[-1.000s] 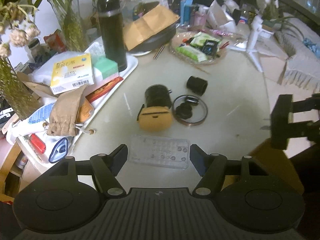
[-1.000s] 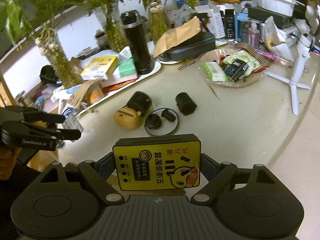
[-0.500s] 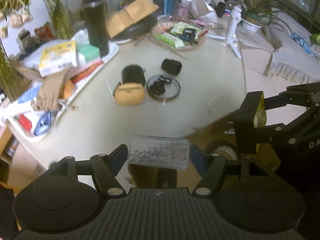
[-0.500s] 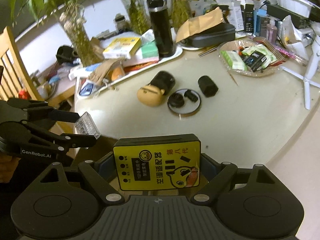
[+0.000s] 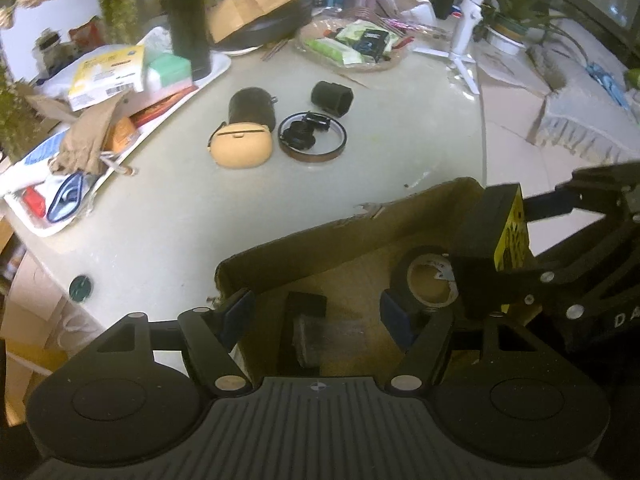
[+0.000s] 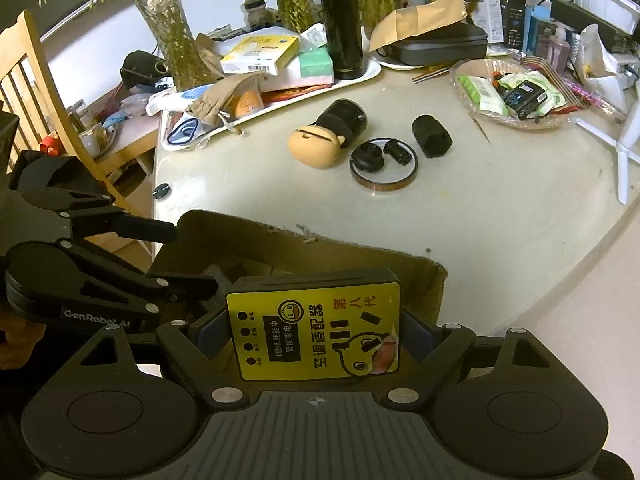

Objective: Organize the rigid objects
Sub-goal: 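Carry the clear tray with the left tool while the right tool brings the yellow device into the box, then open both tools and lift them out of the box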

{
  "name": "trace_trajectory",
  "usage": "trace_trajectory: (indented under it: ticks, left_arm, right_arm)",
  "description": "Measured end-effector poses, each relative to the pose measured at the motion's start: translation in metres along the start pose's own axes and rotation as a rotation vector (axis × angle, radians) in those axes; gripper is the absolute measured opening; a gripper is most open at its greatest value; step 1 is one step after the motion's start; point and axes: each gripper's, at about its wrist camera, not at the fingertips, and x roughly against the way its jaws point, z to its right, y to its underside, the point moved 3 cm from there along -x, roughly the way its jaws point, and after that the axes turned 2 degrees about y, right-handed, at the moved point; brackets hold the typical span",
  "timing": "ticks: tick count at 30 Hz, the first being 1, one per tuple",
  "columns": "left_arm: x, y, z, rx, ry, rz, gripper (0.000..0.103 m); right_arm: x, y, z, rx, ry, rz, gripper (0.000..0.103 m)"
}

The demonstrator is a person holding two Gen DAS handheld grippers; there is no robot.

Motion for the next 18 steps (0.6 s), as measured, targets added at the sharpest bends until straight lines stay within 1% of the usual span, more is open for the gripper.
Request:
trace_trajectory:
  ticks: [5, 11, 13, 18]
  left_arm:
    - [0.013, 0.004, -0.002, 0.026, -0.004, 0.018, 0.069]
    - [0.029, 0.006, -0.004, 0.053, -0.022, 0.036, 0.069]
    - [0.037, 0.008, -0.005, 0.067, -0.029, 0.041, 0.069]
    - [0.055, 0.012, -0.005, 0.076, -0.046, 0.064, 0.069]
  right_arm:
    - [0.001, 0.001, -0.006, 0.006, -0.001, -0.003, 0.089]
    - [-0.003, -0.008, -0.012, -0.011, -0.019, -0.021, 0.089]
    - [0.000, -0.013, -0.012, -0.032, 0.002, -0.002, 0.103]
    - [0.012, -0.015, -0.012, -0.069, 0.002, 0.026, 0.103]
